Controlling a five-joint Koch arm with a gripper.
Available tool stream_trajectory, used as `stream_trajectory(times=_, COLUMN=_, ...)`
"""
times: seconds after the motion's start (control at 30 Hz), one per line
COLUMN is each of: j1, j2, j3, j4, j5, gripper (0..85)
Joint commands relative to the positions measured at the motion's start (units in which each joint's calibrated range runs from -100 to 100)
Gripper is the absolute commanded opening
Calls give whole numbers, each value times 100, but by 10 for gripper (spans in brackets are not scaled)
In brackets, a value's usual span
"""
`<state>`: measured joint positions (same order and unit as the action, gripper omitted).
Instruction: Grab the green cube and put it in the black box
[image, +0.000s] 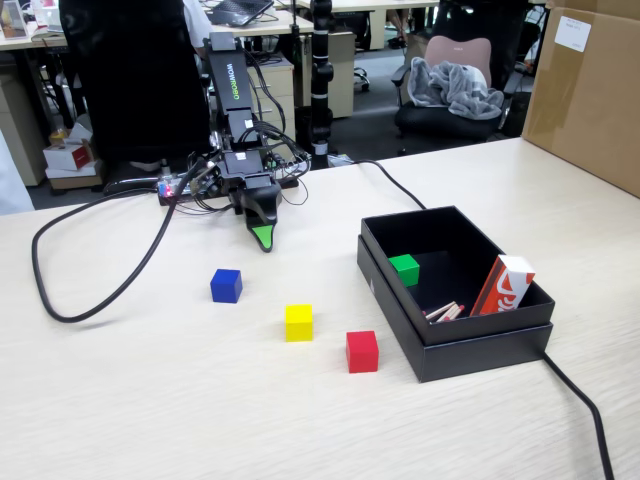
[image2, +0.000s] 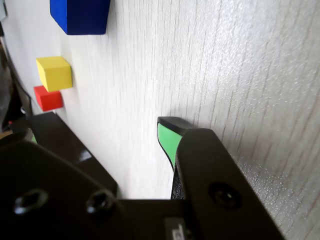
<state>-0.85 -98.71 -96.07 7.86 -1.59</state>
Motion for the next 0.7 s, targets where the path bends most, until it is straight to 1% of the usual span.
stream_trajectory(times=0.0, j1=-44, j2=-72, j3=-48, j4=350, j5=-49, gripper=493)
stream_trajectory(times=0.2, j1=-29, j2=-49, j3=-130, j4=238, j5=-34, gripper=496)
stream_trajectory(times=0.43, j1=-24, j2=20, j3=-148, j4=-367, j5=-29, gripper=495)
stream_trajectory(times=0.67, j1=-29, j2=20, j3=-139, j4=-393, j5=-29, gripper=488)
